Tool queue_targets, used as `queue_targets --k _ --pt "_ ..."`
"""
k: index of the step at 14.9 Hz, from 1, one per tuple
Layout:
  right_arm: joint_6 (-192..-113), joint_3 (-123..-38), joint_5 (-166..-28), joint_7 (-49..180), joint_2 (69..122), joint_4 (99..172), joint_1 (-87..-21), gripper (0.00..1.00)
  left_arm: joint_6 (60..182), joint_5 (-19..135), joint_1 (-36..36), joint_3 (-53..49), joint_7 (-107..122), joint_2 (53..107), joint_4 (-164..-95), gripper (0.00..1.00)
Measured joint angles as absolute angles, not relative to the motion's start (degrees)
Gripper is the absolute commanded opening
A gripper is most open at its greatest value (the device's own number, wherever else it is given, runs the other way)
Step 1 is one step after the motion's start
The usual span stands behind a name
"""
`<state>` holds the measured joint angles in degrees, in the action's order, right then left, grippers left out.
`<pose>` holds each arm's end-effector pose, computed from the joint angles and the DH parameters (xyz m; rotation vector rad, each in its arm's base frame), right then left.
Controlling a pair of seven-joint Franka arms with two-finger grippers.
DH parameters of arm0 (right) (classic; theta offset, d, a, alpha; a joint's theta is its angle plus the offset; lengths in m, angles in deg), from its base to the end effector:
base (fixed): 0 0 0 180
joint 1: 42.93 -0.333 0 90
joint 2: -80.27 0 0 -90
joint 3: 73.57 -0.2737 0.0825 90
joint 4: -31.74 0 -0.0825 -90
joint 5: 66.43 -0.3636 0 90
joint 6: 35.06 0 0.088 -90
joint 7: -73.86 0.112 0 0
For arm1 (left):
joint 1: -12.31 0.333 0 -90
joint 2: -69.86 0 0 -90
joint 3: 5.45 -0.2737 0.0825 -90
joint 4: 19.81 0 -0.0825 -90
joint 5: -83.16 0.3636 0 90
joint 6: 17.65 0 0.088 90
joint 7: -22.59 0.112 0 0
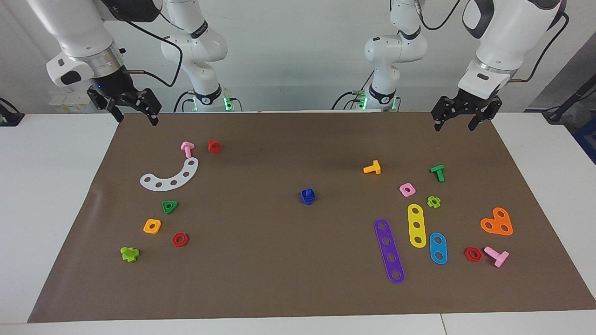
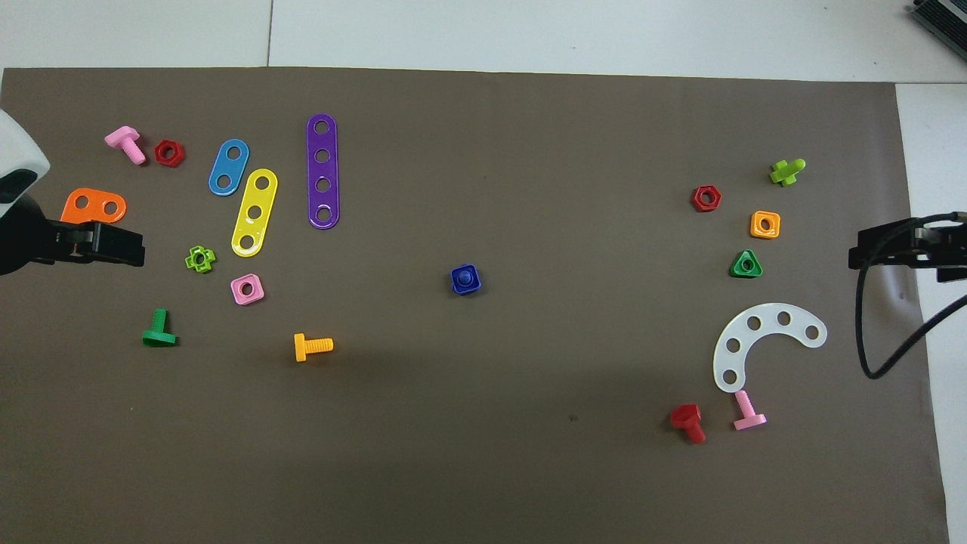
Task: Unscrew and place screws in storage area
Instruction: 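Reach the left gripper toward the dark blue nut near the middle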
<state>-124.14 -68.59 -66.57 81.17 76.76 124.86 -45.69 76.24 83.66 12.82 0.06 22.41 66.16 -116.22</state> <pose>0.5152 -0.0209 0.5833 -3.1234 0.2600 0.0154 0.5201 -0.0459 0.5664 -3.1247 0.1321 -0.0328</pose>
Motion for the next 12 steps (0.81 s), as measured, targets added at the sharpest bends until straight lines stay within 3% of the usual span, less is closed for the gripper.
queue_targets --k 6,12 --pt "-124.1 -68.6 -66.6 81.2 76.8 124.9 -45.7 1.0 76.1 83.3 11.6 1.2 21.7 66.2 -116.2 1.0" --pt "-124.1 -68.6 -66.6 81.2 76.8 124.9 -45.7 1.0 80.4 81.0 -2.7 2.2 4.0 69.2 -116.7 1.0"
